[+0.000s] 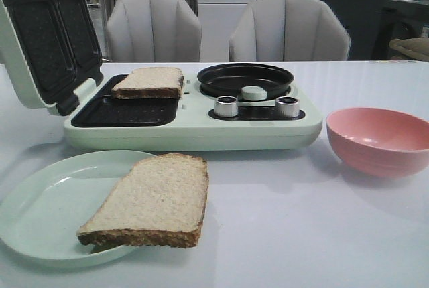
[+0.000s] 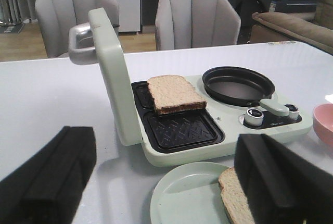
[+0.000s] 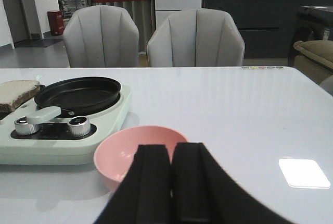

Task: Make breakfast with bread and shrimp
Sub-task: 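Withdraw the left gripper from the sandwich maker, then reach the right gripper across to the remaining bread slice and grasp it, then lift the bread slice and lay it on the sandwich plate, then withdraw the right gripper away from the sandwich maker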

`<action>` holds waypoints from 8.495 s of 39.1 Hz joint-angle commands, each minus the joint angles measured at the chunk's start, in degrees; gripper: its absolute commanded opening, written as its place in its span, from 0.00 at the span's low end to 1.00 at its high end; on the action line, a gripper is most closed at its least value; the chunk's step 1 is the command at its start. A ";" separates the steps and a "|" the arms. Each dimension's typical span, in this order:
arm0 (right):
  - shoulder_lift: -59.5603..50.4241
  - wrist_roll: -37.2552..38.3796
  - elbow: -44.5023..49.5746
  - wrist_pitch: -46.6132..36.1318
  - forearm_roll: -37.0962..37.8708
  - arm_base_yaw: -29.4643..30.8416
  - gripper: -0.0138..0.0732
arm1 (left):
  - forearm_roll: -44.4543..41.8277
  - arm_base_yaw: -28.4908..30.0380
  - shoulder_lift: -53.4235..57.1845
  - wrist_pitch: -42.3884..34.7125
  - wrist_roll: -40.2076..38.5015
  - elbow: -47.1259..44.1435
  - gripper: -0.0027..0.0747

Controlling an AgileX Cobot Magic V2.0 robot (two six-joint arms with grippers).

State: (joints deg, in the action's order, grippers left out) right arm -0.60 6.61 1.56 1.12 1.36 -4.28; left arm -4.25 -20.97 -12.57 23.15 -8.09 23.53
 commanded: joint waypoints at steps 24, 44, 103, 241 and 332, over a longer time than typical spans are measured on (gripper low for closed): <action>7.10 0.73 -15.19 4.50 -1.36 0.10 0.32 | -0.66 -0.30 7.84 -1.24 -0.60 -2.89 0.82; 21.31 0.56 -23.62 17.57 -7.08 -1.11 0.44 | -0.66 -0.30 7.84 -1.24 -0.60 -2.89 0.82; 99.32 -73.66 -47.21 35.82 -106.61 -17.68 0.79 | -0.66 -0.30 7.84 -1.24 -0.60 -2.89 0.82; 76.34 -18.31 -76.41 32.26 -15.41 -6.16 0.80 | -0.66 -0.30 7.84 -1.24 -0.60 -2.89 0.82; 11.06 -18.31 -15.64 5.79 -16.71 -11.29 0.80 | 24.71 18.00 -52.74 -5.07 2.58 41.26 0.60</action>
State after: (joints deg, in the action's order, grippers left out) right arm 10.00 -11.65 -12.43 11.75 -14.92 -15.41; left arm 15.57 -5.28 -63.36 20.63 -7.63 60.40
